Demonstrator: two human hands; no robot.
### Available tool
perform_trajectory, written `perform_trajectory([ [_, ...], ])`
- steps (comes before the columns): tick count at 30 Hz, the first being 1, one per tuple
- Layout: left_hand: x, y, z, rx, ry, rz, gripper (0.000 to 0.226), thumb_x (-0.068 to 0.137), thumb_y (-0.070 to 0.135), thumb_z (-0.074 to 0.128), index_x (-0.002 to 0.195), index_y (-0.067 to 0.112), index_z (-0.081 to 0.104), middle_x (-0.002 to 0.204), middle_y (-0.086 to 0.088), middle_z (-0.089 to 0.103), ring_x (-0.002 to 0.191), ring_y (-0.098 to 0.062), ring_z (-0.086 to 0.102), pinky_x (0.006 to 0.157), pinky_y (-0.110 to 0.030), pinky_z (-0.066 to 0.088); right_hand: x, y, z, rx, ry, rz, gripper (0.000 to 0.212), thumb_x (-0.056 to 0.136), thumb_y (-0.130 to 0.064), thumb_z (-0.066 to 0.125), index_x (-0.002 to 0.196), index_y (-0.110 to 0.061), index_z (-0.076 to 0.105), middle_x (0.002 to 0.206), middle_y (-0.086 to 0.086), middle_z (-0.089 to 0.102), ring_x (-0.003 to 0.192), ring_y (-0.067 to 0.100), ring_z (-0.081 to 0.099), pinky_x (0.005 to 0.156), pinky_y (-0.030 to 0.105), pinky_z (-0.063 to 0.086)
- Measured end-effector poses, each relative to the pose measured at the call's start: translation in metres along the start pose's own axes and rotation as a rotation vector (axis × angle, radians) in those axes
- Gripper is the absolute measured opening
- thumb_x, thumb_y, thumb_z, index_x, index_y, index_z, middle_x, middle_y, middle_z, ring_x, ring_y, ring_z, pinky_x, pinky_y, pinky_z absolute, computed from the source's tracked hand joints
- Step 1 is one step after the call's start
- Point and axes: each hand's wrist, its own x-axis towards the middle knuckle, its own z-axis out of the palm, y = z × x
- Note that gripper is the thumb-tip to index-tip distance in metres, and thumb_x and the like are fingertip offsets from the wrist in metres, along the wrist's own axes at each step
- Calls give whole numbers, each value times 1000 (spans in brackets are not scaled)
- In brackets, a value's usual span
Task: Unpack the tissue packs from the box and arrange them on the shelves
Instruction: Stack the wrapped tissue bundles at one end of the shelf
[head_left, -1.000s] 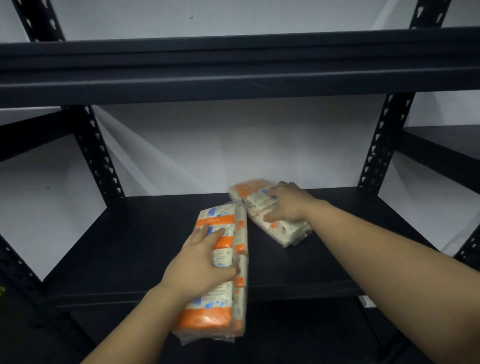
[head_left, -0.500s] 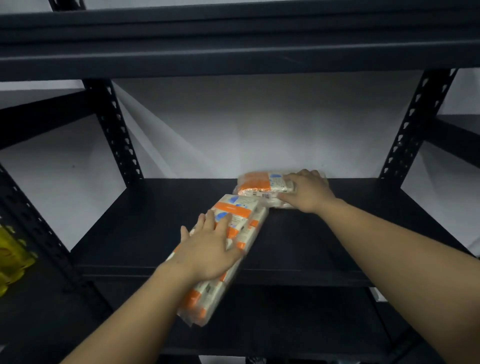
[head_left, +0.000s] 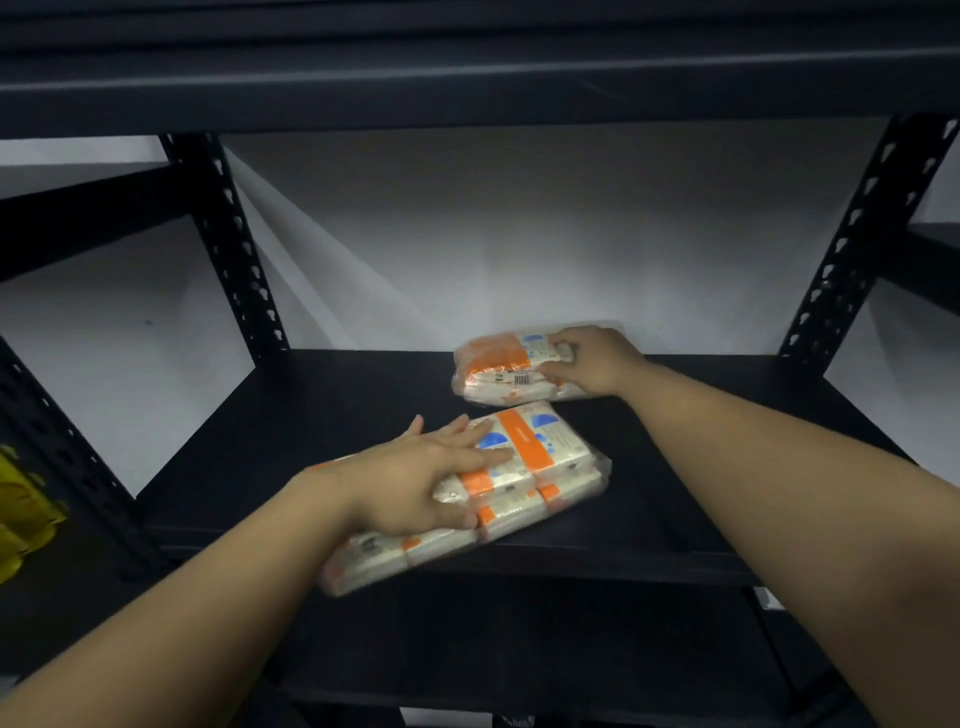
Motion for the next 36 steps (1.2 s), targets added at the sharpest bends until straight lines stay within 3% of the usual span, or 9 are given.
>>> perform_trajectory([
  [5,29,9,-13,94,-26,40,74,100,59,57,161,53,17,174,17,-7,160,-14,-11,124,-57,-12,-21,-7,-9,169,-33,-13,53,91,-50,71,138,-30,61,132,-8,67,111,13,66,100,41,54],
  [9,24,9,-10,116,155,-39,79,92,71,58,161,49,24,172,12,17,157,-19,21,129,-54,17,-61,-7,-9,202,21,-7,54,93,-53,69,142,-33,59,134,-12,61,113,11,63,91,30,54],
  [11,12,2,-8,70,225,-70,87,86,76,63,159,47,27,164,10,31,148,-19,34,122,-46,33,-79,-7,-5,208,29,-20,53,90,-56,69,139,-35,62,139,-10,61,112,8,61,86,26,51],
  [15,-17,-30,-10,-47,198,-181,102,68,91,63,156,50,31,143,12,46,131,-14,48,113,-44,44,-113,-17,10,75,57,-127,75,80,-81,57,143,-39,57,150,-9,54,139,16,45,114,47,40],
  [17,-29,-44,-9,-162,187,-221,111,60,97,60,156,50,31,135,14,49,123,-11,54,110,-41,47,-125,-28,19,4,62,-163,77,82,-83,54,146,-41,52,154,-9,49,144,18,38,119,53,32],
  [21,-36,-51,-3,-320,224,-179,102,63,94,60,152,46,43,132,17,57,116,-7,62,102,-34,54,-146,-42,40,-48,110,-76,73,90,-76,54,153,-41,43,165,-6,33,151,18,19,122,50,19],
  [28,-11,-25,4,-316,238,-62,83,79,72,74,151,39,48,132,18,59,114,-4,62,101,-32,54,-187,-30,41,-58,259,173,79,90,-77,50,158,-41,32,170,-3,19,156,20,8,125,50,16],
  [32,17,10,14,-333,282,-63,94,65,87,66,145,41,52,131,16,64,113,-8,64,99,-39,56,-214,-17,34,-17,372,318,79,89,-73,57,155,-33,35,164,0,29,149,23,24,119,51,31],
  [36,42,49,17,-370,273,-60,93,65,87,64,143,38,54,130,13,67,113,-9,65,99,-42,57,-233,4,28,162,408,381,72,90,-68,59,149,-30,42,151,-3,43,135,17,44,105,43,47],
])
